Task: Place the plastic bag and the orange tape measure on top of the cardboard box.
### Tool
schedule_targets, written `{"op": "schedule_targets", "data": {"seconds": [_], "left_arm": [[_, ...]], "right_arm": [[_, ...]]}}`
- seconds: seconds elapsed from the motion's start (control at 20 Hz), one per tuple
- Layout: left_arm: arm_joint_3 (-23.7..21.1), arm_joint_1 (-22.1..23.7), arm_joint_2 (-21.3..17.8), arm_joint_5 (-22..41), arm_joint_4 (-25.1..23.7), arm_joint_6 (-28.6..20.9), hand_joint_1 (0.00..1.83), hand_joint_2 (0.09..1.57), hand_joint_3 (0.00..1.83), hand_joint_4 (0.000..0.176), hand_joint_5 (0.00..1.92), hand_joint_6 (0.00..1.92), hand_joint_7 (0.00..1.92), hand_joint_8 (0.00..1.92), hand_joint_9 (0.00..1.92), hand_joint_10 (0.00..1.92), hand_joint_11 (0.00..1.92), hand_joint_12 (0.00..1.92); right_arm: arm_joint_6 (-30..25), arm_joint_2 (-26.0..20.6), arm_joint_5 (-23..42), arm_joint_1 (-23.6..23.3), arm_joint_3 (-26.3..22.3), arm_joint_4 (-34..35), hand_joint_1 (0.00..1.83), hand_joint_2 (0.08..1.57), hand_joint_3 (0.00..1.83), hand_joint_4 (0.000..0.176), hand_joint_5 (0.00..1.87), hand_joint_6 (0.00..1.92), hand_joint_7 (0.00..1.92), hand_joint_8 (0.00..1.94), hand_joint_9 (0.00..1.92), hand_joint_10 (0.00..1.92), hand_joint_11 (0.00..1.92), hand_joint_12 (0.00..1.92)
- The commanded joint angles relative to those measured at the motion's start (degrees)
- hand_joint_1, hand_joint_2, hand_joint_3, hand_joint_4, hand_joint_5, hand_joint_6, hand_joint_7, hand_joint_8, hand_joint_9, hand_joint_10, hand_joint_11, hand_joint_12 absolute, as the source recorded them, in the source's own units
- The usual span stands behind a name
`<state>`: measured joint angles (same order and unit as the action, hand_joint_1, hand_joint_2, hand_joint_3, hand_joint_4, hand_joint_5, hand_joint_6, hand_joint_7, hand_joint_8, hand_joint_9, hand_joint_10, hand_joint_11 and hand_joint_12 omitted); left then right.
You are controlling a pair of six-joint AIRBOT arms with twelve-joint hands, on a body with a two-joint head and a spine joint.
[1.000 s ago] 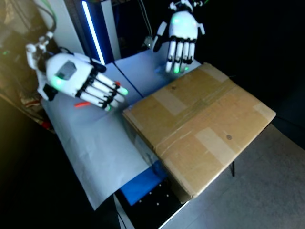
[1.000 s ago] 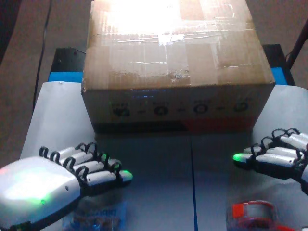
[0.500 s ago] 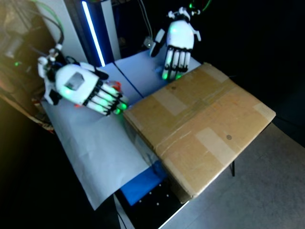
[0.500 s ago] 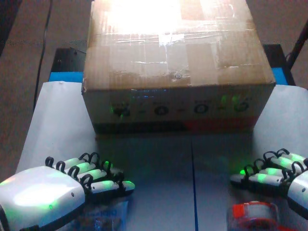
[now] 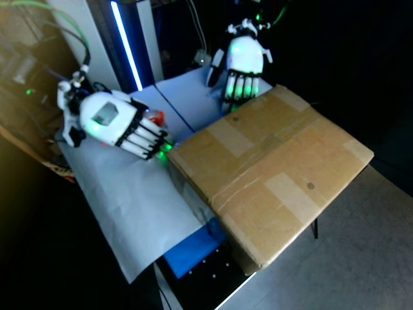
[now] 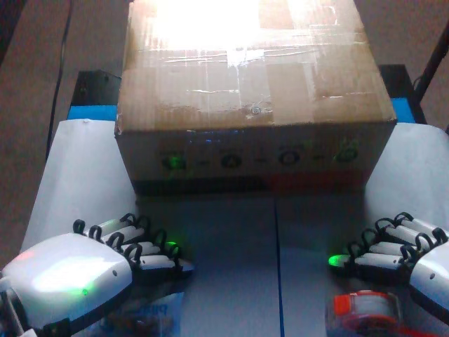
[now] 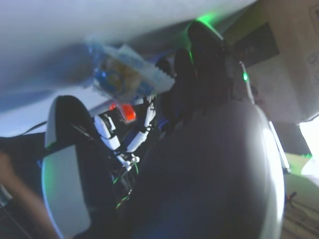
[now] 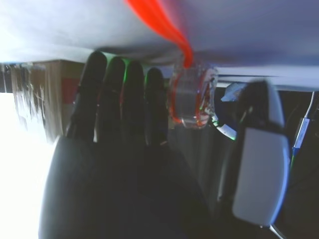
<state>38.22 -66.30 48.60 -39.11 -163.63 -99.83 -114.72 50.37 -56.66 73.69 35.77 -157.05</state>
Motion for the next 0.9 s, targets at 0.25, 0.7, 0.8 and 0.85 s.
{"op": "schedule_targets", "data": {"seconds": [0.25,0.7,0.8,0.85], "left_arm": [[0.52,-1.87,1.12,3.25,2.42,-0.17,1.09,1.22,0.0,0.0,0.77,1.29,0.61,0.73,0.44,1.36,0.42,1.77],[2.29,-2.51,3.15,-0.16,4.96,-0.17,1.34,1.23,0.0,0.0,0.68,1.19,0.72,1.42,0.78,1.55,0.69,1.63],[2.18,-2.47,2.96,-2.15,4.92,-0.17,1.34,1.22,0.0,0.0,0.71,1.18,0.75,1.39,0.76,1.55,0.65,1.61],[1.99,-2.39,2.73,-3.33,4.73,-0.17,1.35,1.22,0.0,0.0,0.72,1.17,0.77,1.37,0.76,1.52,0.64,1.61]], "right_arm": [[0.35,0.86,-0.09,-0.91,0.57,0.41,1.24,1.17,0.0,0.0,0.95,0.78,0.85,1.5,0.86,1.54,0.75,1.76],[0.35,0.73,-0.48,-3.12,0.85,0.05,1.18,1.09,0.0,0.0,1.03,0.93,1.01,1.76,1.21,1.88,1.28,1.92],[0.35,0.34,-0.88,-4.19,0.79,-0.83,1.18,1.1,0.0,0.0,1.0,0.98,1.02,1.66,1.21,1.7,1.23,1.85],[0.34,0.06,-1.03,-4.85,0.69,-1.46,1.23,1.2,0.01,0.0,0.88,0.87,0.81,1.59,1.15,1.67,1.17,1.83]]}}
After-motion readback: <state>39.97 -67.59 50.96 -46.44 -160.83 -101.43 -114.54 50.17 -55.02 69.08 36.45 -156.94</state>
